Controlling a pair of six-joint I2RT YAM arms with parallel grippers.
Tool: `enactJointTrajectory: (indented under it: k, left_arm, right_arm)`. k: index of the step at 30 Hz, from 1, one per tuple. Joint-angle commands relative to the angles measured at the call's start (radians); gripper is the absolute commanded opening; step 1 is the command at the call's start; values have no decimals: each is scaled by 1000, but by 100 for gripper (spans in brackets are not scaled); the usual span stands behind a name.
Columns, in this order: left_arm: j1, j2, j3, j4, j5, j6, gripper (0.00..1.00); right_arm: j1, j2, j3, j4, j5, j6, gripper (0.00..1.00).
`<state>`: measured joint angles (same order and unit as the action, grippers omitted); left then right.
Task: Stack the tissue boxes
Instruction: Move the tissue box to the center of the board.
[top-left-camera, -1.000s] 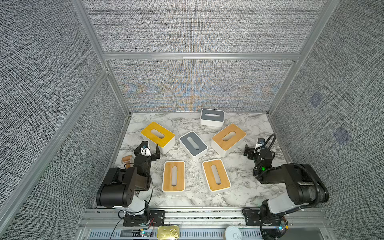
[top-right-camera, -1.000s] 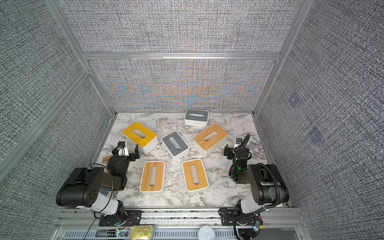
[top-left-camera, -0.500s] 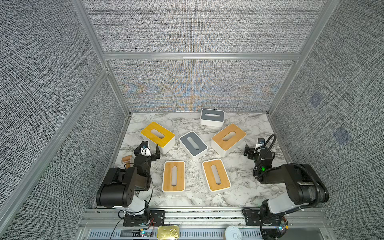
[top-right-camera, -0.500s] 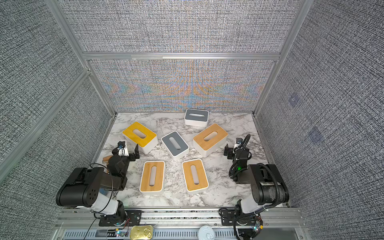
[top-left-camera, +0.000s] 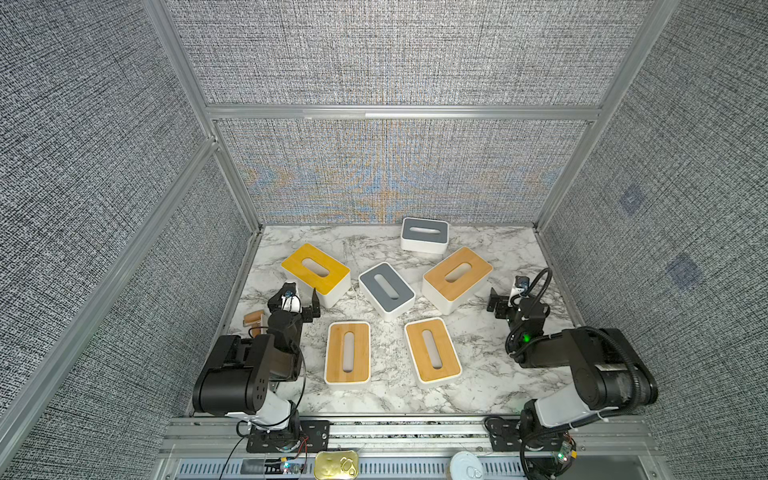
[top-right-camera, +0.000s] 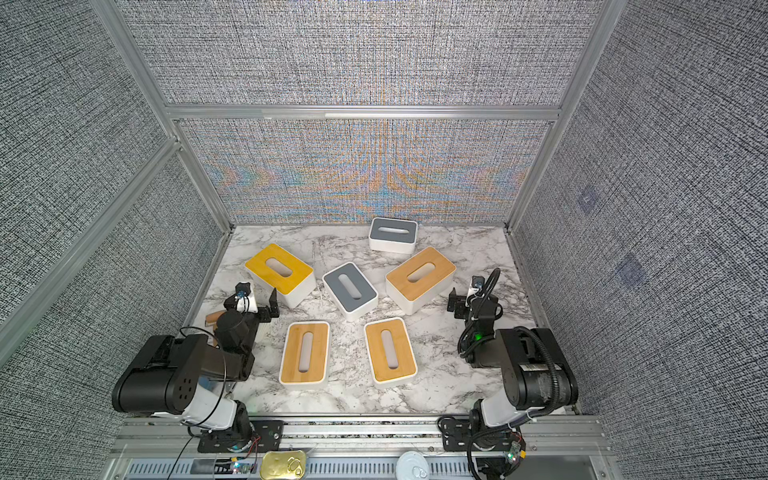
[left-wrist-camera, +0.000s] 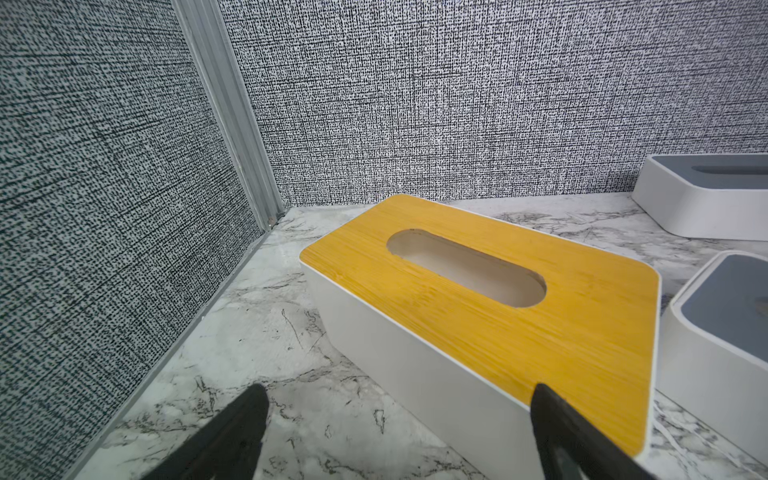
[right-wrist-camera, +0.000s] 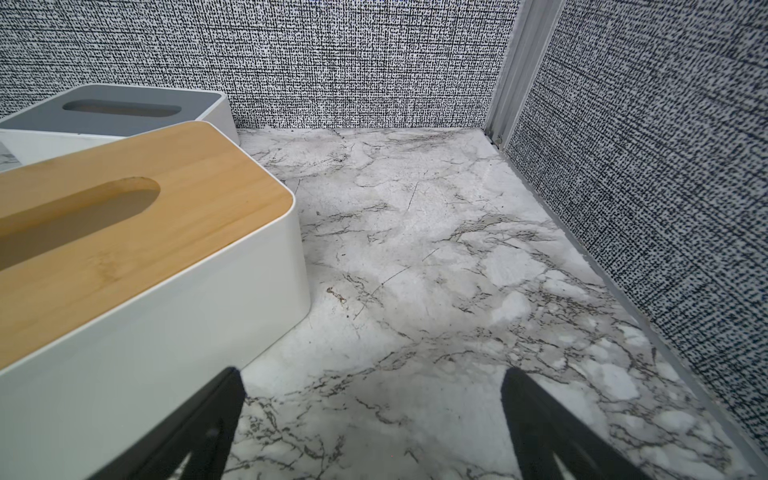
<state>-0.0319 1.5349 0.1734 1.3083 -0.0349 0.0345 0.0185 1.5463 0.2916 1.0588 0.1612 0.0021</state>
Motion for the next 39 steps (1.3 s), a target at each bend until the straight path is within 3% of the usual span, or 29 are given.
enactJointTrajectory:
  k: [1, 19, 22, 25, 26, 27, 29, 31, 33, 36, 39]
  left_arm:
    - [1, -1, 0, 33, -7, 8, 99]
    - [3, -7, 5, 17, -18, -1, 99]
    - [2, -20, 6, 5, -71, -21, 99]
    - [1, -53, 3, -13, -138, -40, 99]
    - [0, -66, 9, -26, -166, -35, 99]
    - [-4, -103, 28, -99, -220, -47, 99]
    - [-4, -247, 99, -337, -339, -91, 99]
    - [-5, -400, 159, -541, -385, -80, 99]
    - [-6, -516, 197, -679, -412, -219, 99]
    - [-6, -613, 225, -789, -323, -352, 99]
    - [-6, -633, 319, -927, -149, -387, 99]
  right_arm:
    - [1, -1, -3, 31, 12, -2, 99]
    - [-32, -1, 25, -22, 2, 40, 99]
    - [0, -52, -14, 5, 189, 71, 99]
    - [1, -77, -62, 94, 189, 53, 99]
    - [37, -111, -64, 57, 315, 51, 99]
    - [52, -162, -52, 5, 399, 58, 99]
    - [59, -291, -12, -161, 408, 63, 99]
    - [62, -395, 4, -248, 378, 129, 99]
    - [64, -458, 23, -312, 362, 215, 99]
    - [63, -521, 109, -511, 330, 352, 99]
    - [59, -527, 195, -640, 254, 453, 99]
